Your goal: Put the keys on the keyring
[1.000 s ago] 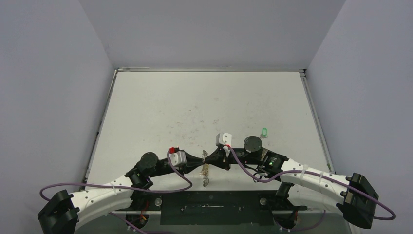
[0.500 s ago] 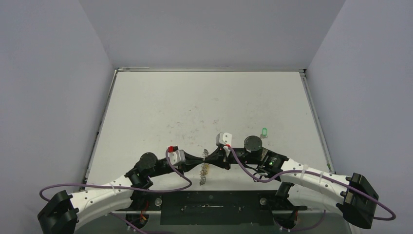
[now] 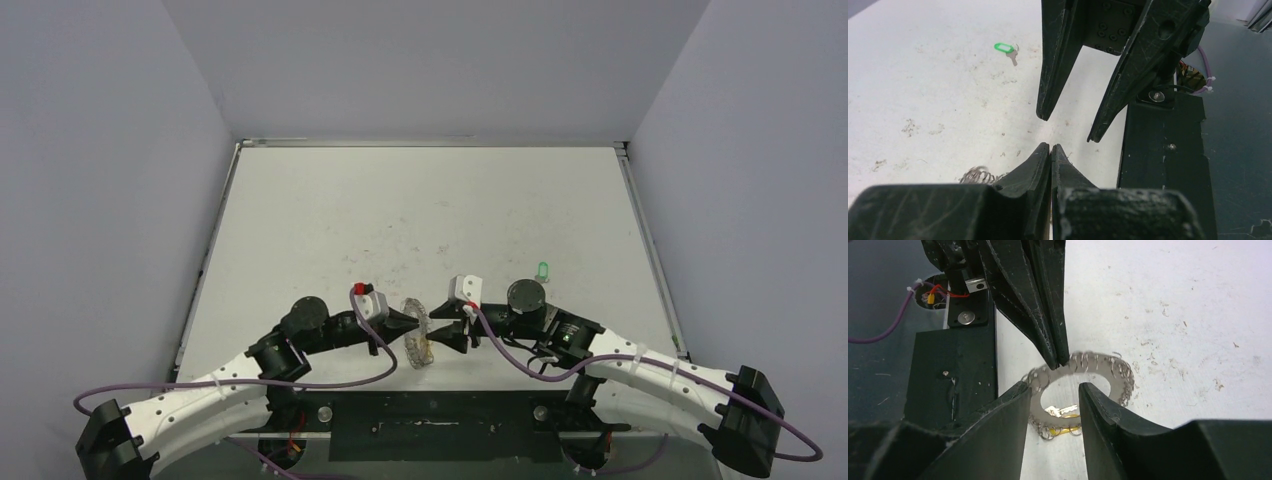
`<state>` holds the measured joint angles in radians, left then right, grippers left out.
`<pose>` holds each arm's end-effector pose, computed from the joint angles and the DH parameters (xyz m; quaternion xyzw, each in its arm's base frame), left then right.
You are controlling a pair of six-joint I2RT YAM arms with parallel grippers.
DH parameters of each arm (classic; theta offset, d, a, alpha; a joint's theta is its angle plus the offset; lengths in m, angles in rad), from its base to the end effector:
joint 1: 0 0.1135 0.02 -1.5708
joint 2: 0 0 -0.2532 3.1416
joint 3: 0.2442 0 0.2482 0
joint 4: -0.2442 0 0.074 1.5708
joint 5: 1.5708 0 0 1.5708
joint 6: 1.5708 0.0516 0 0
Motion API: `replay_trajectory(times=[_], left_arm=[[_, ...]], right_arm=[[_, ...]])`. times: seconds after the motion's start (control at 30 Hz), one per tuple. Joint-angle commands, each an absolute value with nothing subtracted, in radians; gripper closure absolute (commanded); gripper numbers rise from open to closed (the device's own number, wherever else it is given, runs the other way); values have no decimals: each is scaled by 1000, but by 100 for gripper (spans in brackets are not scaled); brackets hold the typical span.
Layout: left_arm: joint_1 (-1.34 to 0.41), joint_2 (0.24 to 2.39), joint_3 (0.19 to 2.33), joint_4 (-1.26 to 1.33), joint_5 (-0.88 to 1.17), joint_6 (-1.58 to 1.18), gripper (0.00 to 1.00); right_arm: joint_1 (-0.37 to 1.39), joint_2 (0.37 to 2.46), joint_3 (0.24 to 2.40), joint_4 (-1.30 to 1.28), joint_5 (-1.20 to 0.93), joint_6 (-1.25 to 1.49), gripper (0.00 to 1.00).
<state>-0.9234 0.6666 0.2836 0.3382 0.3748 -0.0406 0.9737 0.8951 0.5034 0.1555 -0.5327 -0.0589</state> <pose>0.0987 -0.1619 0.2303 0.4198 0.5870 -0.4341 0.5392 0.1033 0.1986 0.2469 -0.5158 0.5786 0.4492 0.4444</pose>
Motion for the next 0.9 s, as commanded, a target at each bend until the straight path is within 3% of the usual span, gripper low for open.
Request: replay_trajectory(times=[0.0,0.1,0.17,0.27,0.43,0.57,0.67,0.87], left_arm=[[-927,706,391,143,383,-44,100],[-927,727,403,114,357,-65,100],[-927,732,402,116,317,-103,99],[-927,728,405,98,230,-165,73],[-925,731,455,-38,28,-281,29],[-909,773,512,-164,-111,-372,10],[-863,832,560,-250,-98,-414,3],[-663,996,636,-403,36,-547,3]], right_arm=[[965,880,562,100,-514,-118,59],[963,881,554,110,-508,-112,58],[962,879,551,118,-493,-106,51],[963,866,548,125,-432,-85,39],[961,846,556,105,-268,-46,5],[958,857,560,111,-19,134,0],[950,887,588,65,158,266,0],[934,1028,687,-109,258,385,0]])
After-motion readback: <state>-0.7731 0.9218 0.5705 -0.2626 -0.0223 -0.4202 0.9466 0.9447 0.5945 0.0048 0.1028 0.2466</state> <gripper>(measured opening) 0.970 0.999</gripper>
